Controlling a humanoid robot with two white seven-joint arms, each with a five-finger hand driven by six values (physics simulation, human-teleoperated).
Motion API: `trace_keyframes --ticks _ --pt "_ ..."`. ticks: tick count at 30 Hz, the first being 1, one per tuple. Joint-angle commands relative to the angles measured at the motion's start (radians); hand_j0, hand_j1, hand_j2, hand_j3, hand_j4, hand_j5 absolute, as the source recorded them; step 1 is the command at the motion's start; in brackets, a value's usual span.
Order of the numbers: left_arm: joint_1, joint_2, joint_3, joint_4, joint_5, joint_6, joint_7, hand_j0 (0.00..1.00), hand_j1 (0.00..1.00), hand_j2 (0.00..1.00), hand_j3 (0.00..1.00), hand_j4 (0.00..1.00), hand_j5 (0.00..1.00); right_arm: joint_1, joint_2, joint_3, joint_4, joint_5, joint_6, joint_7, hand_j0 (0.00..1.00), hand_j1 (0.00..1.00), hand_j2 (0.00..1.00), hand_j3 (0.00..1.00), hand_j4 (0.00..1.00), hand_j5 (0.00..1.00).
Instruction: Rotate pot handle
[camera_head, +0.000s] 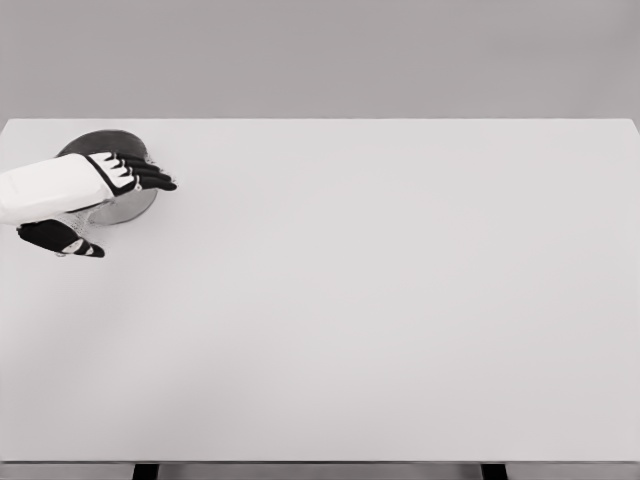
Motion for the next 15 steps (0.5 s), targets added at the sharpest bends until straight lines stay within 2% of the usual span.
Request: trace_keyframes --ticks 1,12,15 --pt "0.0 0.073 0.0 0.003 0.008 -0.076 0.005 1.0 1.0 1.0 1.0 1.0 1.0 0.0 0.0 0.0 0.0 0.0 0.001 0.0 1.0 1.0 1.0 1.0 1.0 1.0" --pt "0.008 0.07 0.002 0.033 0.003 -0.068 0.005 1.0 1.0 1.0 1.0 1.0 1.0 0.0 0.0 0.0 0.001 0.0 0.001 0.0 1.0 1.0 1.0 1.0 1.0 1.0" --pt "0.008 0.059 0.004 0.055 -0.027 -0.062 0.005 1.0 1.0 1.0 1.0 1.0 1.0 0.0 0.0 0.0 -0.001 0.0 -0.001 0.0 1.0 1.0 1.0 1.0 1.0 1.0"
